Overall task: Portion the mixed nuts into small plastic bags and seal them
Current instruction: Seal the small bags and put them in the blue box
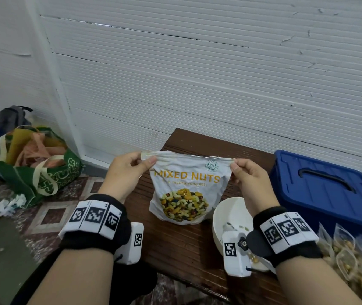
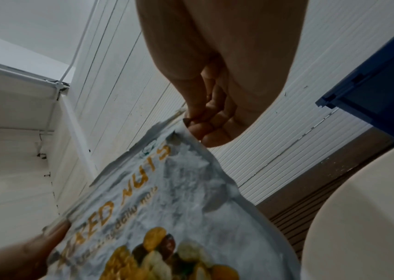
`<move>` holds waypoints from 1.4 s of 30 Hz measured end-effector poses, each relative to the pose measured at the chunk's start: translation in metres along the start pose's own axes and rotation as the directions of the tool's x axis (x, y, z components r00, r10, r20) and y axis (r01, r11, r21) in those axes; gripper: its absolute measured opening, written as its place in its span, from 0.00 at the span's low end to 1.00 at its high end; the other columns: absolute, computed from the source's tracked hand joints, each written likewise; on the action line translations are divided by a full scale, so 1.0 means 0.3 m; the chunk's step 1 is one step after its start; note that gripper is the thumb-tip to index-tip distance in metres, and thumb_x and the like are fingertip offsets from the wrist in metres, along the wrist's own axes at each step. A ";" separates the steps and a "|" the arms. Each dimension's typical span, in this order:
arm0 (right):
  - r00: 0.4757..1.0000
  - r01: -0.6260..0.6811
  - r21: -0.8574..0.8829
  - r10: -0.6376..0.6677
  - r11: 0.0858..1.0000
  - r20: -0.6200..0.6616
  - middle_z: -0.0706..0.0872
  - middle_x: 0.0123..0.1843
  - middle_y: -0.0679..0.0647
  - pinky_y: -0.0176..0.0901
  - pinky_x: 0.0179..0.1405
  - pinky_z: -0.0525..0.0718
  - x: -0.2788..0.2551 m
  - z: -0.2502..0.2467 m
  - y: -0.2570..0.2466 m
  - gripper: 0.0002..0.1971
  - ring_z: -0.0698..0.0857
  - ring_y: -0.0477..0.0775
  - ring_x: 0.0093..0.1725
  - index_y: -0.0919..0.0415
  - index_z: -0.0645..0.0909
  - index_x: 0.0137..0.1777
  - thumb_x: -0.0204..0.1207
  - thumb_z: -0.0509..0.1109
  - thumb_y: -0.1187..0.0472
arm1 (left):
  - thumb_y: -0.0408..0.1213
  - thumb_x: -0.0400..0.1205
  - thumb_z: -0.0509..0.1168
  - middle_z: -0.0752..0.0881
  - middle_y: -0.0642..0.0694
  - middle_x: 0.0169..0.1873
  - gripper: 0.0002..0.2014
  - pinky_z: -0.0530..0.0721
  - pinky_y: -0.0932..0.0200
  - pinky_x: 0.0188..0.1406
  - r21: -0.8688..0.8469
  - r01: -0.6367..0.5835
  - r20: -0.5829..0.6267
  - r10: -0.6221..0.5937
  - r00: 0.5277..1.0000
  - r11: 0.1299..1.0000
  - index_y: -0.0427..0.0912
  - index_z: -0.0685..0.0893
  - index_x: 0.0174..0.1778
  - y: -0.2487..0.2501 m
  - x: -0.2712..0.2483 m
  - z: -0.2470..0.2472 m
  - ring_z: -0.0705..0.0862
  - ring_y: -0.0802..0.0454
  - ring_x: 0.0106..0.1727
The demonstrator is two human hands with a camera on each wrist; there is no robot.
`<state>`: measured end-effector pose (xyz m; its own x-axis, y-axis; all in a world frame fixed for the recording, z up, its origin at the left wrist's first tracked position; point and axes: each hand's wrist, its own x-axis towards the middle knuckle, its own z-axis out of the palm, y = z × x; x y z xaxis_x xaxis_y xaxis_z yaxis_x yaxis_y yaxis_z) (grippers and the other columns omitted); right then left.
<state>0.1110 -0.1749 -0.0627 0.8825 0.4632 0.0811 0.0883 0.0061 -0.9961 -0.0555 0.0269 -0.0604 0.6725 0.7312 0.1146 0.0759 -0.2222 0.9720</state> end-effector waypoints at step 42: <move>0.952 0.252 -0.447 -0.137 0.858 0.275 0.87 0.35 0.48 0.47 0.42 0.82 0.038 0.031 -0.114 0.08 0.83 0.49 0.37 0.49 0.84 0.34 0.71 0.78 0.61 | 0.44 0.65 0.81 0.90 0.46 0.34 0.07 0.86 0.44 0.45 -0.046 -0.071 -0.091 0.067 0.994 0.996 0.49 0.90 0.32 0.041 -0.004 0.041 0.87 0.38 0.42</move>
<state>0.1137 -0.1618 -0.0280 0.7008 0.6837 0.2035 0.5048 -0.2738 -0.8187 -0.0463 0.0154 -0.0511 0.6060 0.7705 0.1978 -0.0065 -0.2438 0.9698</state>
